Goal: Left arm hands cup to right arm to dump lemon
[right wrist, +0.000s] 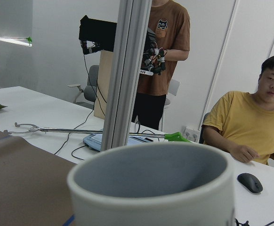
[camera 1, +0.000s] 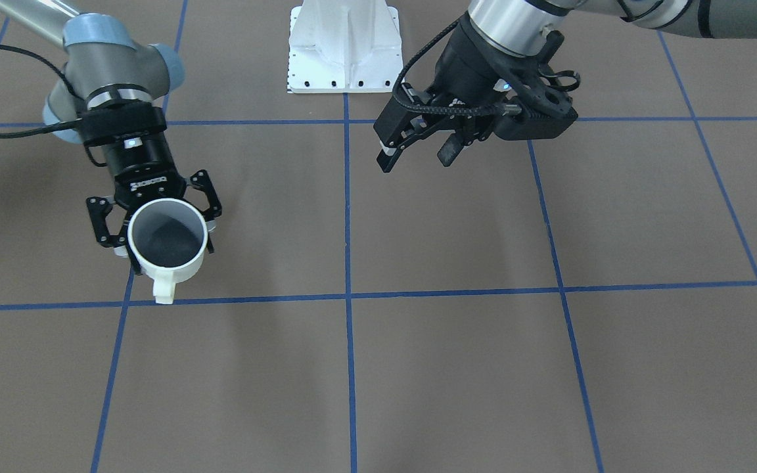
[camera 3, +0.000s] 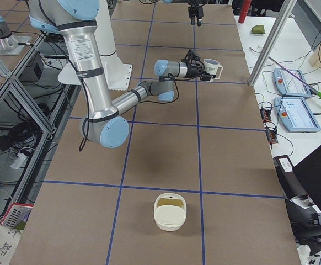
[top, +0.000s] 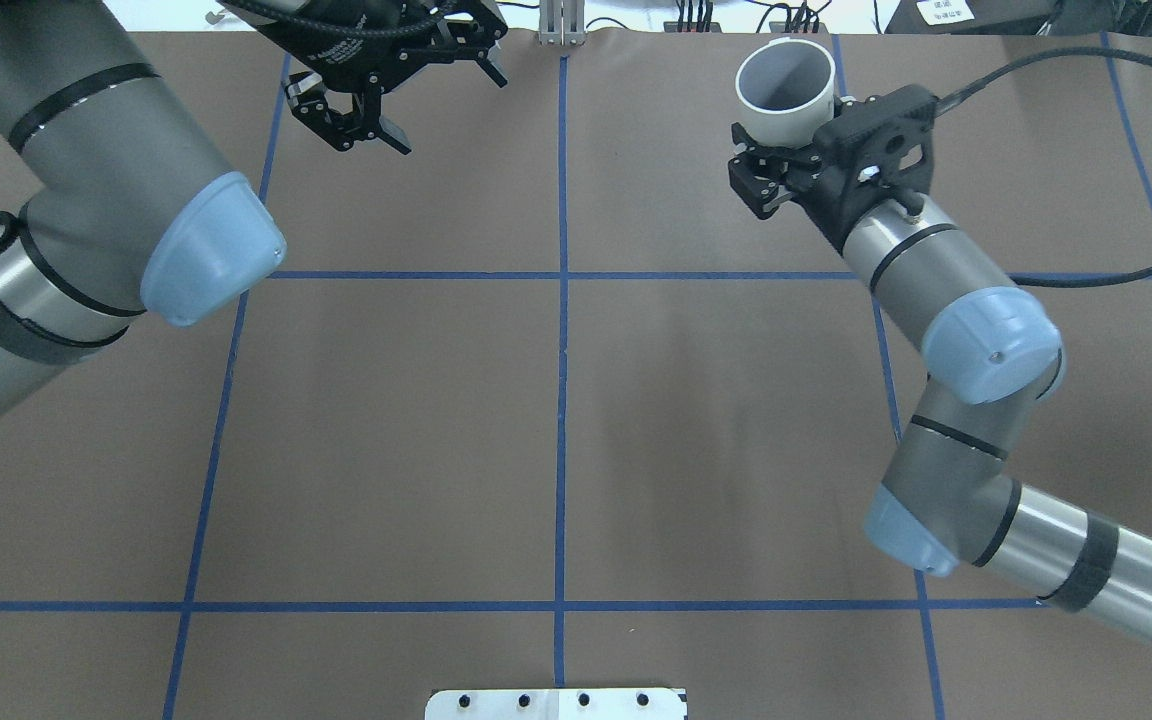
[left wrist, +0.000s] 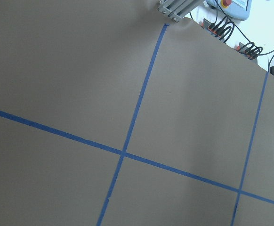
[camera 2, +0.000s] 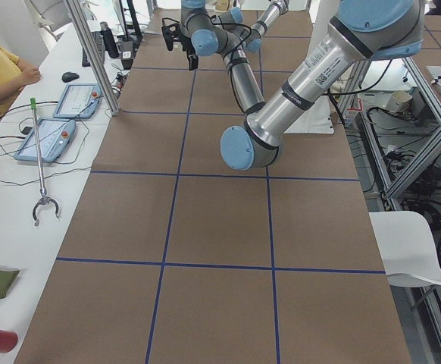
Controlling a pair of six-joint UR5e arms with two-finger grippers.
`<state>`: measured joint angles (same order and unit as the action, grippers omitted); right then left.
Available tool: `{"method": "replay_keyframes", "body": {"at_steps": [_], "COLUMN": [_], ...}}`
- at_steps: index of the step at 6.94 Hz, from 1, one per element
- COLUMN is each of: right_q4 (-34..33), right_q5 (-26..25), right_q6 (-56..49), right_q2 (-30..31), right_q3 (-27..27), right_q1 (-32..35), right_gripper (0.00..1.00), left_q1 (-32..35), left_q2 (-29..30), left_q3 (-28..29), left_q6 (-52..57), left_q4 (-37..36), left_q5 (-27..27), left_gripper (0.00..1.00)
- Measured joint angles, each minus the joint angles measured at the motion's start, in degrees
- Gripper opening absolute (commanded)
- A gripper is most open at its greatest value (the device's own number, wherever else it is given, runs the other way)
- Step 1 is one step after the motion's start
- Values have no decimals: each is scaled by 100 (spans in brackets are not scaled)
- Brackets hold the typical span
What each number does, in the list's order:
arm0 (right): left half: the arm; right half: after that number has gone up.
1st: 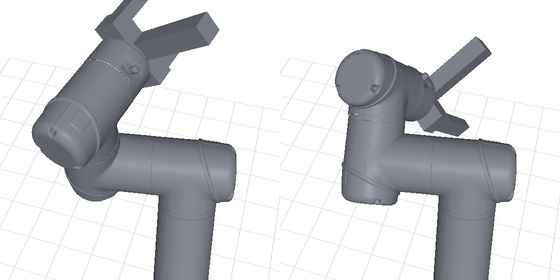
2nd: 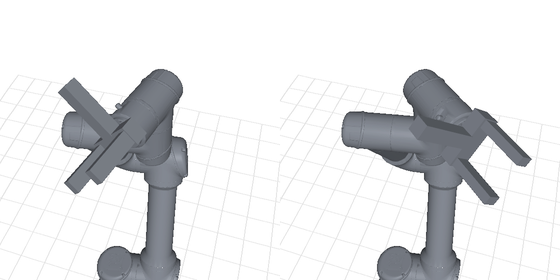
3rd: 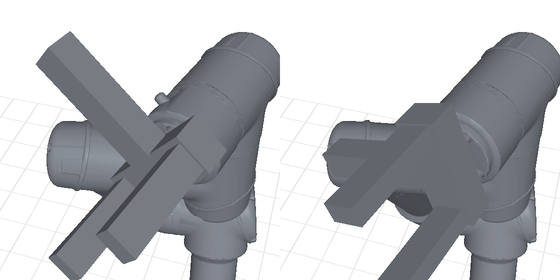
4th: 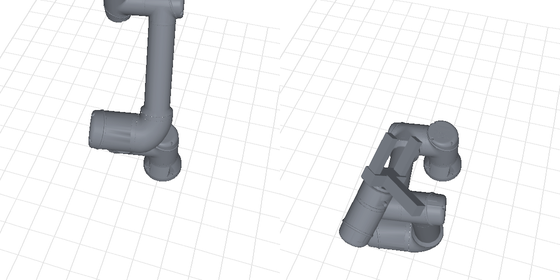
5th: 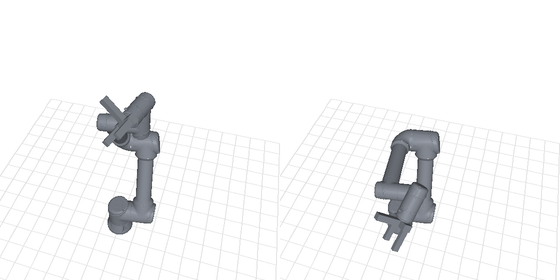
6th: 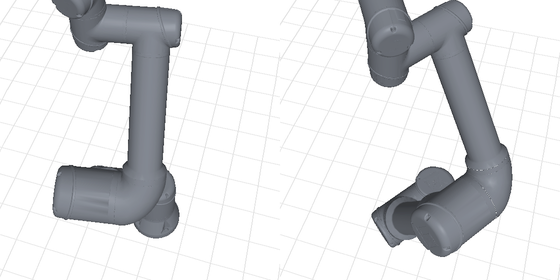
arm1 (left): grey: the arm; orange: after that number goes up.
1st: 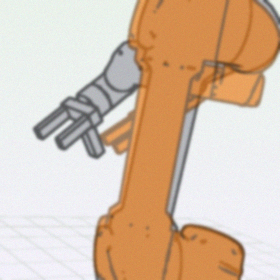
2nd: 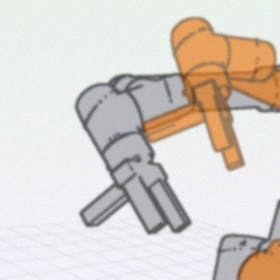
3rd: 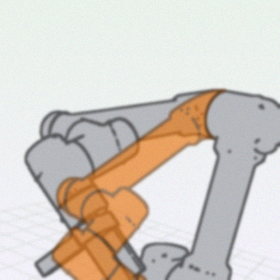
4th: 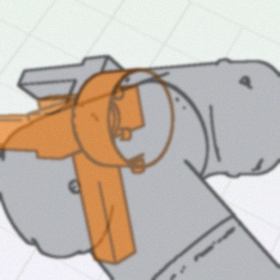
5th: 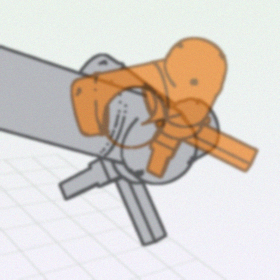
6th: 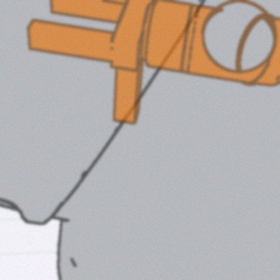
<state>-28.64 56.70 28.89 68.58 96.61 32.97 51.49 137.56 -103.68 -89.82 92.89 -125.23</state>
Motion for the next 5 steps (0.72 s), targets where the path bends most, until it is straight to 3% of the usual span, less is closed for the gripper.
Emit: {"method": "replay_keyframes", "body": {"at_steps": [3, 5], "right_q4": [-1444, -1724], "right_q5": [-1532, -1886], "right_q6": [-545, -561], "right_q2": [-803, -1033], "right_q3": [33, 14], "right_q1": [-807, -1068], "right_gripper": [2, 2], "left_q1": [-123, -249], "left_q2": [53, 58], "left_q3": [103, 123], "left_q6": [-247, -338], "left_q4": [156, 266], "left_q5": [7, 10], "left_gripper": [100, 100]}}
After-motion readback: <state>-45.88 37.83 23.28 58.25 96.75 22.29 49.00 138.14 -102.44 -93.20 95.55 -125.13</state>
